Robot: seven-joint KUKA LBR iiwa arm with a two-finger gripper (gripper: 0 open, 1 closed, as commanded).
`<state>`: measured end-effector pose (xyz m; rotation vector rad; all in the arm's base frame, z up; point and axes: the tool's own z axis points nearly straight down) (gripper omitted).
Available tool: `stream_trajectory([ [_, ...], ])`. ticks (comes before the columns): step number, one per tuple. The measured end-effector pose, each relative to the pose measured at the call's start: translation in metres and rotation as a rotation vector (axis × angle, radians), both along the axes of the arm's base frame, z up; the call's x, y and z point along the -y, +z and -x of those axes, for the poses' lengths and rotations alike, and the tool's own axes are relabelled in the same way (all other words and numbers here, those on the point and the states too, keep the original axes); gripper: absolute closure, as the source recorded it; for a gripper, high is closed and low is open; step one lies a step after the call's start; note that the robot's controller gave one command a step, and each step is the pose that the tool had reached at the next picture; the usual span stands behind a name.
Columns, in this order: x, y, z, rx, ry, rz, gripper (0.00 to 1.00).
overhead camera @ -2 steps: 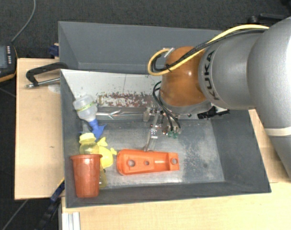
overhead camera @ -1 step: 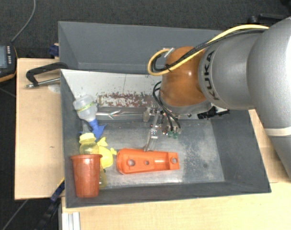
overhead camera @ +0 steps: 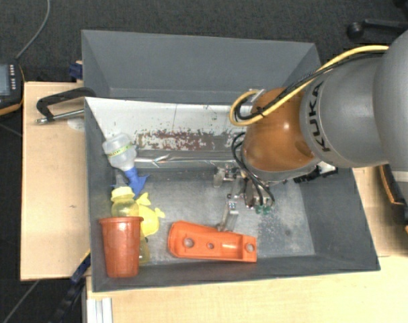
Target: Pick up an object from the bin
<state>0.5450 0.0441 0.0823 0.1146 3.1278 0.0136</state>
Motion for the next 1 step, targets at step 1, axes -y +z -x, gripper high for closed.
stream_trajectory([
  [1, 0.0220, -0.0063, 0.0180, -0.002, 0.011, 0.002, 0.00],
])
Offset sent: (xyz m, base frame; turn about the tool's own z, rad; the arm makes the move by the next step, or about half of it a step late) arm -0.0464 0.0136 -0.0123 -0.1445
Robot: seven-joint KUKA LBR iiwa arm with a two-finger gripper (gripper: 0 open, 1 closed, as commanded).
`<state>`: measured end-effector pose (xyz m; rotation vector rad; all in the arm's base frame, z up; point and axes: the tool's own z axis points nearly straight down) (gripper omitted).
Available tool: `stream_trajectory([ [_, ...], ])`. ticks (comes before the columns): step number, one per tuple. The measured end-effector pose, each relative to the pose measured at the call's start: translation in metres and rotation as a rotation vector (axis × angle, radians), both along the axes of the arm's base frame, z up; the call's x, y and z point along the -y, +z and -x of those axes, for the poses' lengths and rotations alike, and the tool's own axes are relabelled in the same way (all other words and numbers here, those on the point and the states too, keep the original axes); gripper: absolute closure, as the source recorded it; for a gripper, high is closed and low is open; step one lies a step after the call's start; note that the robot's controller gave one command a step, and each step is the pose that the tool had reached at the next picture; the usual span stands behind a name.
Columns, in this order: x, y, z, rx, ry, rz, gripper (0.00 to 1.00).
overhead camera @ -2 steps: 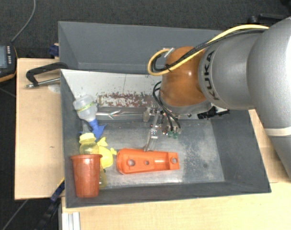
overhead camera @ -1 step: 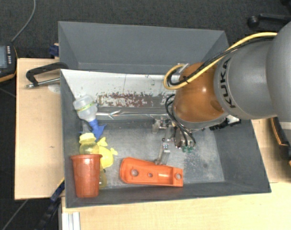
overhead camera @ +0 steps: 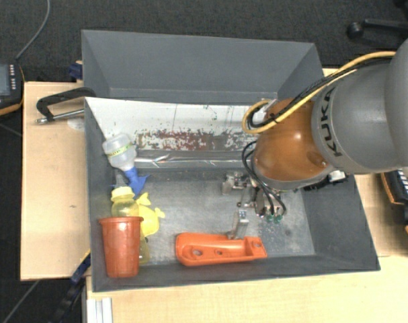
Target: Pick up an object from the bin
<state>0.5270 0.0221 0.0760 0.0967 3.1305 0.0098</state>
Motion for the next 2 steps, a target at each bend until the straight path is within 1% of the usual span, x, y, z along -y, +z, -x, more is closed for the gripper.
stream_trajectory([
  [1, -0.026, -0.004, 0.018, 0.004, 0.110, -0.001, 0.00],
  [2, -0.043, -0.004, 0.032, 0.005, 0.091, -0.003, 0.00],
])
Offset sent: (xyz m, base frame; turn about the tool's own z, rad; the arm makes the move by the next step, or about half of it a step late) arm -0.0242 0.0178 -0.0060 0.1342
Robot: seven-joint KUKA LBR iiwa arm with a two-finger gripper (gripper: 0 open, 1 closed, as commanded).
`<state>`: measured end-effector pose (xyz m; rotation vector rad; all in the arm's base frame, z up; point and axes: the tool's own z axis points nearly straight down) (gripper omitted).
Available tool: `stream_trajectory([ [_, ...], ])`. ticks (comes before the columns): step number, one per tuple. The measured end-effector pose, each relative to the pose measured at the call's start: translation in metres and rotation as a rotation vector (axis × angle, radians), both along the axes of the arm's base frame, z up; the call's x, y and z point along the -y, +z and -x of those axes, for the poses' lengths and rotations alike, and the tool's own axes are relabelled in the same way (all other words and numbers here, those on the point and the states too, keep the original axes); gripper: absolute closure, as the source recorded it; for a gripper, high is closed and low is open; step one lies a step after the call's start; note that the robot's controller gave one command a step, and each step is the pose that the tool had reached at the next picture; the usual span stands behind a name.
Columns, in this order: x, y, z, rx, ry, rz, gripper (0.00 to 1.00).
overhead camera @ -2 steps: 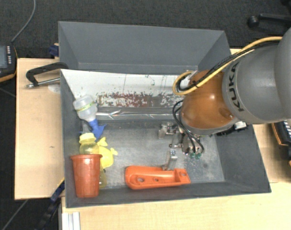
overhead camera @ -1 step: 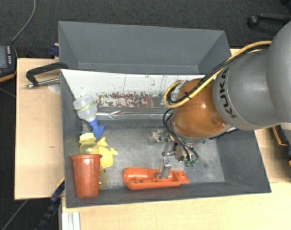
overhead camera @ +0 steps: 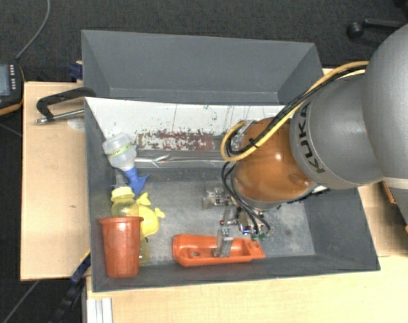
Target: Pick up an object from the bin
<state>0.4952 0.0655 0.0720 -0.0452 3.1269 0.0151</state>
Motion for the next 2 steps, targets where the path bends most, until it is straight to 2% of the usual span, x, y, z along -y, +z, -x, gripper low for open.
stream_trajectory([
  [1, 0.0744, 0.0033, -0.0035, -0.002, -0.364, -0.005, 1.00],
  [2, 0.0744, 0.0034, -0.0037, -0.001, -0.364, -0.005, 0.00],
])
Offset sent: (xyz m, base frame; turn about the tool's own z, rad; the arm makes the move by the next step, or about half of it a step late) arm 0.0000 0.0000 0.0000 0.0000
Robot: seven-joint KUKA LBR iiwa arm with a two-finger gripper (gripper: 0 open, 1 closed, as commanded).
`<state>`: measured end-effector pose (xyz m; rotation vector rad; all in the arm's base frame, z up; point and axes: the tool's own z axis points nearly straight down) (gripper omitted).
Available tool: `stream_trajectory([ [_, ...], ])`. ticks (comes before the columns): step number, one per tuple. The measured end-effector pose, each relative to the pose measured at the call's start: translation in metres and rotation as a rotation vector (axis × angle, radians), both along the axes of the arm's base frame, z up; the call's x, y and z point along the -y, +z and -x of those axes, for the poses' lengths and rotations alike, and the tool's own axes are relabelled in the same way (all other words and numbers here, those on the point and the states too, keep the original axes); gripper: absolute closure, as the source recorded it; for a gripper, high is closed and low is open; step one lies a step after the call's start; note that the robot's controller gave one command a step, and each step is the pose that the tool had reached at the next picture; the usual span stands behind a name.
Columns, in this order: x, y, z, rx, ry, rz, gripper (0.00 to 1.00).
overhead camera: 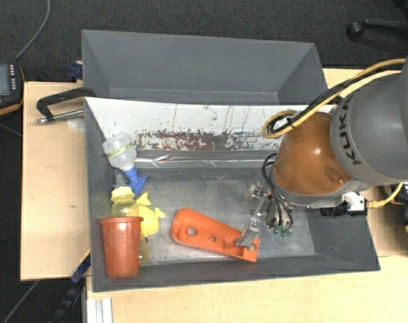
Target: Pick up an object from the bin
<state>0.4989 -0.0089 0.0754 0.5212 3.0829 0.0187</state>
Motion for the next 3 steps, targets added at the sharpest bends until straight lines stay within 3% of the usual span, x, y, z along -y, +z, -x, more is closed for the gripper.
stream_trajectory([
  [1, 0.000, 0.000, 0.000, 0.000, 0.000, 0.000, 0.00],
  [2, -0.009, -0.003, -0.011, 0.004, 0.100, 0.002, 0.00],
  [3, -0.019, -0.005, -0.011, 0.001, 0.032, -0.001, 1.00],
])
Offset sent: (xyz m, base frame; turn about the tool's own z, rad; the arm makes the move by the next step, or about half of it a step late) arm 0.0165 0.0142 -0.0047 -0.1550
